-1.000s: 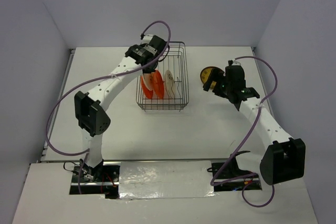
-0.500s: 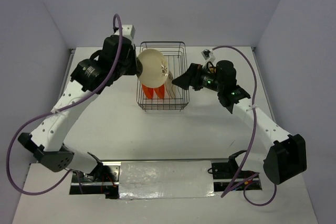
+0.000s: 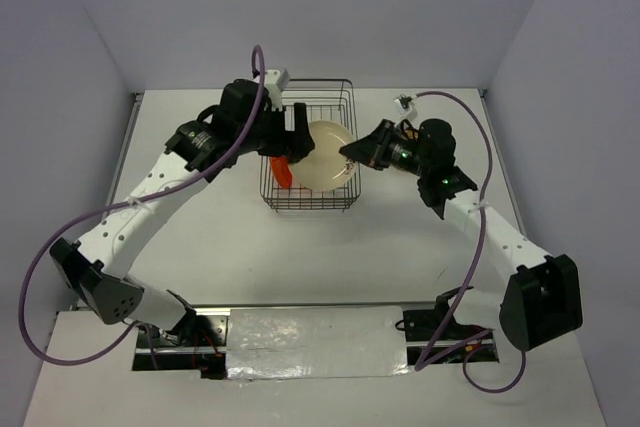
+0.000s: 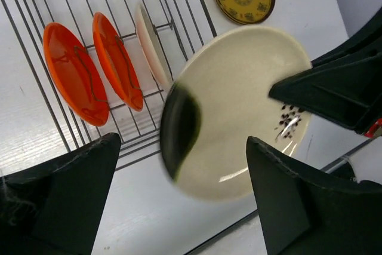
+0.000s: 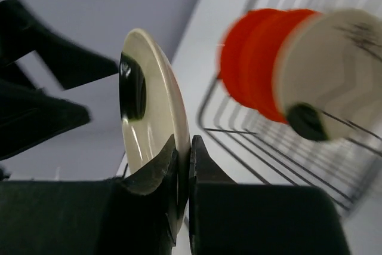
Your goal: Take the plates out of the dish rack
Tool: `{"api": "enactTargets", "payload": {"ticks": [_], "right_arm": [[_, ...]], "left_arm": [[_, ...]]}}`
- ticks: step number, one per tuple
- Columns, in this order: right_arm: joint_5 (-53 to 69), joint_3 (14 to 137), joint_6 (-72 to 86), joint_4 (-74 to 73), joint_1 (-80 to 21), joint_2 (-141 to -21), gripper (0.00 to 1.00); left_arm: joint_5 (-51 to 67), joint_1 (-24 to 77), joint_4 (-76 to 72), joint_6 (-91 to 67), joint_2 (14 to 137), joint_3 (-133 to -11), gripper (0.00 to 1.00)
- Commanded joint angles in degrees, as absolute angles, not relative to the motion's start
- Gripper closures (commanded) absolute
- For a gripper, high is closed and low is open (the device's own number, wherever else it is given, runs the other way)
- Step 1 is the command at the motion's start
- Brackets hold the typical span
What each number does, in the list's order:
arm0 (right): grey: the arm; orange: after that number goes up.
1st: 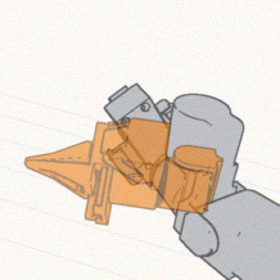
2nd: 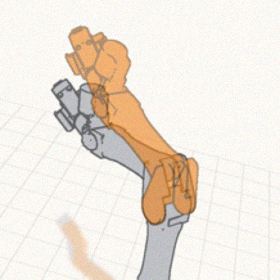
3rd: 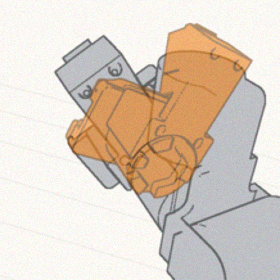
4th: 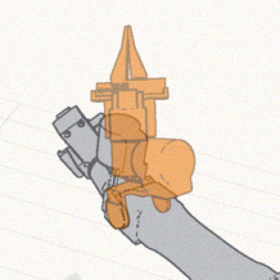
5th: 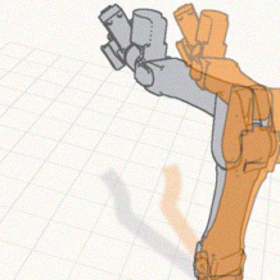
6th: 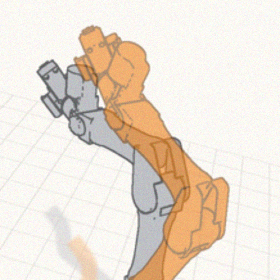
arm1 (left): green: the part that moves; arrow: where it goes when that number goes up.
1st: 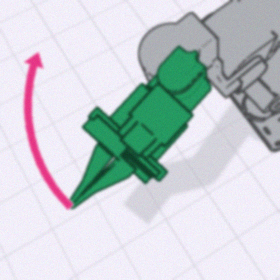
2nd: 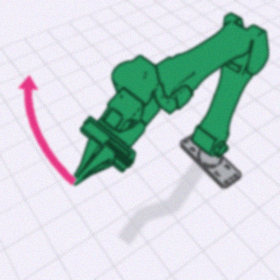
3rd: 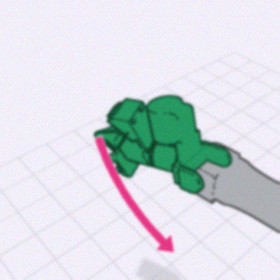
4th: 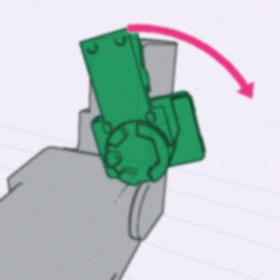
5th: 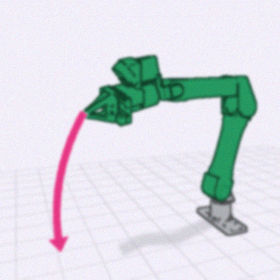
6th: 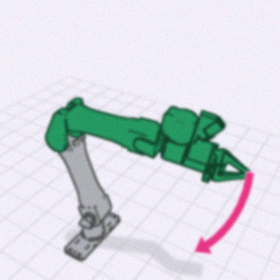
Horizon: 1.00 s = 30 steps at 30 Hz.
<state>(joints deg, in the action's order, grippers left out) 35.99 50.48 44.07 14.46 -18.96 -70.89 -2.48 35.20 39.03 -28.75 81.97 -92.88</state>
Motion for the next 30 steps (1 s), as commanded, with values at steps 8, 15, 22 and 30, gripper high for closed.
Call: {"api": "enactTargets", "payload": {"ticks": [8,15,22,30], "right_arm": [[8.1,28.0,39.5,-8.3,5.2,-53.6,1.00],[7.4,23.8,36.4,-6.8,6.9,-58.6,0.97],[5.8,20.2,38.6,-9.8,6.6,-53.8,0.11],[-0.8,24.7,36.3,-21.4,6.2,-36.7,0.08]], "left_arm": [[-13.4,38.0,39.5,-27.7,100.8,-106.2,0.01],[-20.7,38.8,46.1,-29.4,115.2,-118.8,0.03],[-23.4,38.8,46.9,-29.9,118.4,-118.6,0.19],[-25.8,39.1,48.8,-29.3,121.7,-122.2,0.28]]}}
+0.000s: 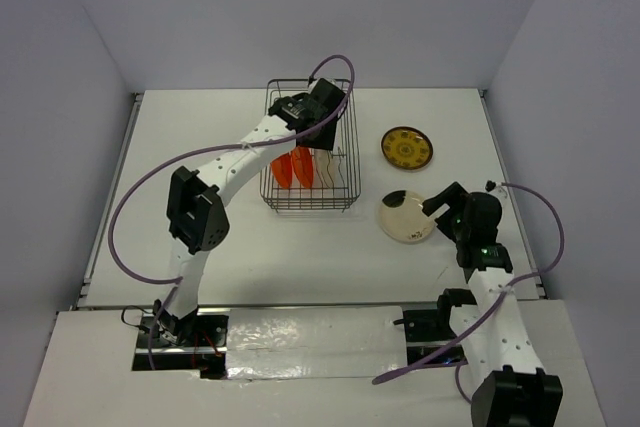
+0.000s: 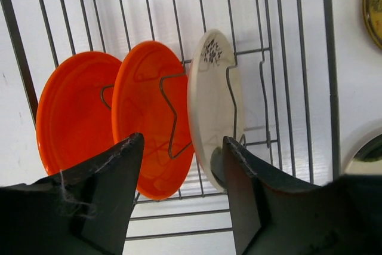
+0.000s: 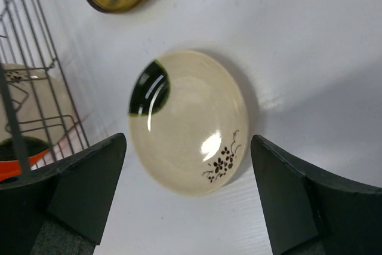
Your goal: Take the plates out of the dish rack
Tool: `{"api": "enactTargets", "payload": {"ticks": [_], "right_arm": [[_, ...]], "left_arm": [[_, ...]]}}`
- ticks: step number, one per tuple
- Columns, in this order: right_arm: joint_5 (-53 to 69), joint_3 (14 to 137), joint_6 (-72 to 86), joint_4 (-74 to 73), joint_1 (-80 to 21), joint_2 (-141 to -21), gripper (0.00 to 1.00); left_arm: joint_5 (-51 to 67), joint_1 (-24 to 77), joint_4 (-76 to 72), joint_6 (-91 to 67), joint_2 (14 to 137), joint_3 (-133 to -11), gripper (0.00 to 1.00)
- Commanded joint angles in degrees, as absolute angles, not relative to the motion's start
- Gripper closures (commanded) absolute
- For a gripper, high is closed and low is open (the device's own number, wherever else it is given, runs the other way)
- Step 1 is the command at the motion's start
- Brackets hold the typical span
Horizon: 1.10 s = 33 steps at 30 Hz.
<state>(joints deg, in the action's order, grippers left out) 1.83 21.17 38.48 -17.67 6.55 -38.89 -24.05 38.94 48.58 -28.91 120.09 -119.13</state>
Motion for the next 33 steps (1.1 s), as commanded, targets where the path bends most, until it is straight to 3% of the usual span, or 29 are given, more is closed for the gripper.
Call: {"api": "enactTargets", "payload": {"ticks": [1,5,10,15,16,20,22,27,29,31,33], "right_arm": [[-0.4,26.3,35.8,-22.5,6.2,-36.7,0.08],[2.5,29.1,33.4,-24.6,6.0,-37.1,0.08],[4.4,30.8,31.8,-25.9,5.9,-35.8,0.08],[4.6,32.6,31.4,-27.2,5.9,-34.3,0.08],[4.6,32.9,31.3,-27.3,5.9,-34.1,0.08],[4.6,33.3,30.8,-27.4,5.8,-34.6,0.08],[5.3,33.3,30.7,-27.1,5.7,-35.2,0.08],[7.8,33.3,30.9,-24.4,5.5,-36.6,0.08],[14.3,33.0,31.4,-21.5,5.4,-37.5,0.07],[22.8,32.3,32.2,-12.7,4.8,-39.6,0.00],[37.0,31.4,33.7,-0.2,2.7,-41.8,0.00]], "left_arm": [[-25.2,39.1,49.0,-29.1,122.9,-122.6,0.34],[-23.9,39.2,49.6,-29.4,125.9,-125.9,0.46],[-24.2,39.2,50.4,-30.1,128.8,-126.9,0.50],[-25.7,39.5,52.1,-30.6,128.8,-128.2,0.70],[-26.1,39.6,52.4,-30.6,127.9,-129.0,0.76],[-29.8,41.9,53.9,-29.8,124.5,-131.2,0.80],[-31.0,42.4,54.1,-29.7,121.7,-132.0,0.89],[-34.6,43.7,54.3,-30.0,115.3,-132.5,0.97],[-35.9,44.3,54.6,-30.5,113.4,-132.2,0.98],[-34.9,44.7,53.4,-30.8,109.7,-130.3,0.99],[-31.2,45.2,50.6,-30.6,104.5,-124.2,0.99]]}}
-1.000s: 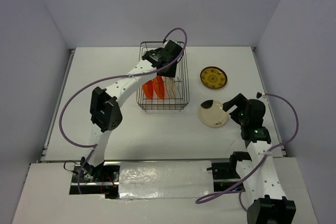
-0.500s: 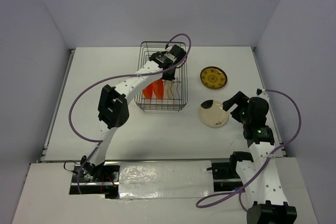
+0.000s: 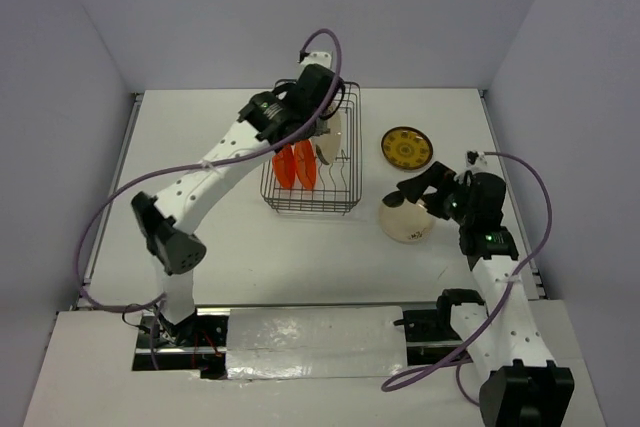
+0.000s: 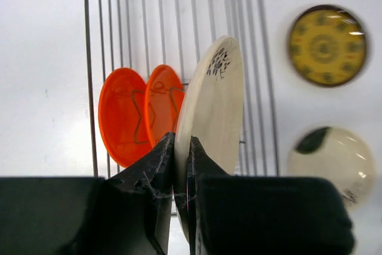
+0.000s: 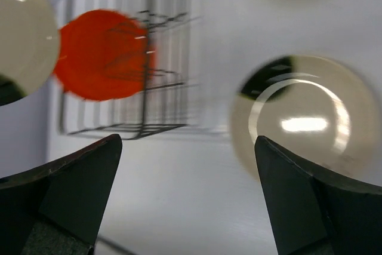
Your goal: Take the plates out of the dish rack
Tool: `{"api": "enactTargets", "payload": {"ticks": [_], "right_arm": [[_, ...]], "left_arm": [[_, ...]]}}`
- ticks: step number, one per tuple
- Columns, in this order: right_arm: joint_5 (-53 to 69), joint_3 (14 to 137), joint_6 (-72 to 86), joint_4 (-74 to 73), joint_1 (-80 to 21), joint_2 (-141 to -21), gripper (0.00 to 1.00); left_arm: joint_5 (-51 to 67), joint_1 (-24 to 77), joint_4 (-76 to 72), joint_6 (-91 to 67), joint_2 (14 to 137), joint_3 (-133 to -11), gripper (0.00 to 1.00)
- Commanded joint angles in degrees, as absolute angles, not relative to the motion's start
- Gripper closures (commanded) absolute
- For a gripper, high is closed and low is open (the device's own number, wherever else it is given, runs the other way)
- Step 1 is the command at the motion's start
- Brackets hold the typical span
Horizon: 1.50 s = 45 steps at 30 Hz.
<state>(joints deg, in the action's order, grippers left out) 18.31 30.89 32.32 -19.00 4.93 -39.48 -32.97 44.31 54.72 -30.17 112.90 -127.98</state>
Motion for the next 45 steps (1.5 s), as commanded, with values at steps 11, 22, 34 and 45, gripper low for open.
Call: {"api": "enactTargets", "payload": {"ticks": [11,22,34,45], "right_arm": [[43.9,35.2,42.1,19.8,-7.9,-51.8,0.05],[32.0,32.5,41.8,4.1,-2.8,-49.6,1.00],[12.0,31.6,30.6,-12.4,7.1,-54.4,0.99],[10.6,28.0,27.4,-10.0,7.4,-59.5,0.27]], "left_arm": [[7.7,44.7,21.2,-33.5,88.9,-95.7,0.95],[-1.4,41.7,28.1,-34.6,93.2,-95.4,0.01],[-27.1,40.8,39.5,-32.6,88.9,-90.2,0.00],[-28.5,40.1,41.6,-31.2,88.2,-89.3,0.00]]}}
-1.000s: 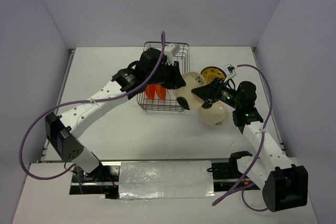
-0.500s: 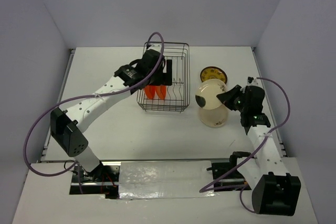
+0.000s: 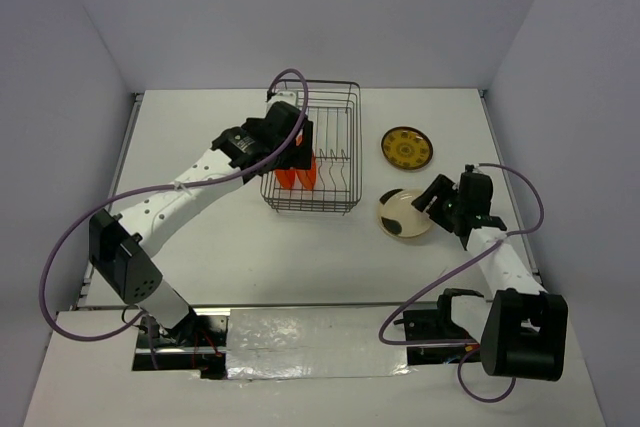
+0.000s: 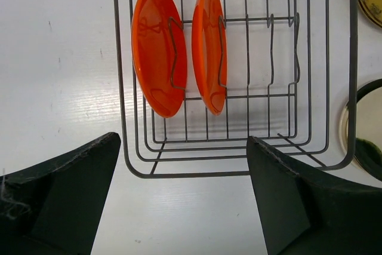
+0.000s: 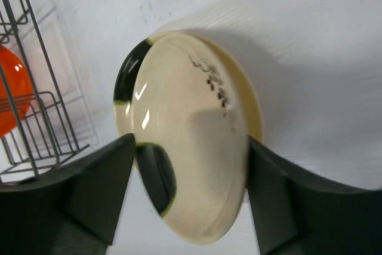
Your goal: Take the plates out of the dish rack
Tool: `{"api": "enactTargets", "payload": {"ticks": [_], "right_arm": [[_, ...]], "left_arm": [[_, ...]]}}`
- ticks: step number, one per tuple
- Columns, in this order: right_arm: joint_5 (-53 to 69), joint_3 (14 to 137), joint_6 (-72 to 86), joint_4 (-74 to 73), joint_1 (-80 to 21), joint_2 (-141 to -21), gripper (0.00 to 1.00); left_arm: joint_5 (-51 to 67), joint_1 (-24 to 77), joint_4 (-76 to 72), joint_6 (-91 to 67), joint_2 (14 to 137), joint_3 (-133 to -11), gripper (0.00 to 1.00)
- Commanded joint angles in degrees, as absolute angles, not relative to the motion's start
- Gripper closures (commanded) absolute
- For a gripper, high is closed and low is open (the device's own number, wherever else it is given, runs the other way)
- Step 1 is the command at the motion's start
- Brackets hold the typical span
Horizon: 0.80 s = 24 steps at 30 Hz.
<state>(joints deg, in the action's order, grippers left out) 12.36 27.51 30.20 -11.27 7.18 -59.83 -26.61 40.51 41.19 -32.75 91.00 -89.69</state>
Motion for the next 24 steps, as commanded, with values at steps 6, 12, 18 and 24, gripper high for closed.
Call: {"api": "enactTargets", "payload": {"ticks": [6,12,18,24], "right_arm": [[1.5,30.7,25.0,-18.1,3.4,-59.1,0.00],[-2.6,34.3,27.3,-22.8,-2.8,-64.9,0.00],[-4.3,37.6,29.5,-26.7,-5.6,-64.2,0.00],[-8.0,38.6,31.8,-30.1,-6.1,-47.2,0.00]], "left_arm": [[-27.3,40.1,41.1,-31.0,87.7,-88.9,0.00],[-26.6,40.0,41.2,-31.7,88.9,-89.3,0.00],[-27.6,39.9,39.6,-31.6,90.0,-88.7,0.01],[-31.3,39.7,41.3,-31.3,96.2,-93.9,0.01]]}}
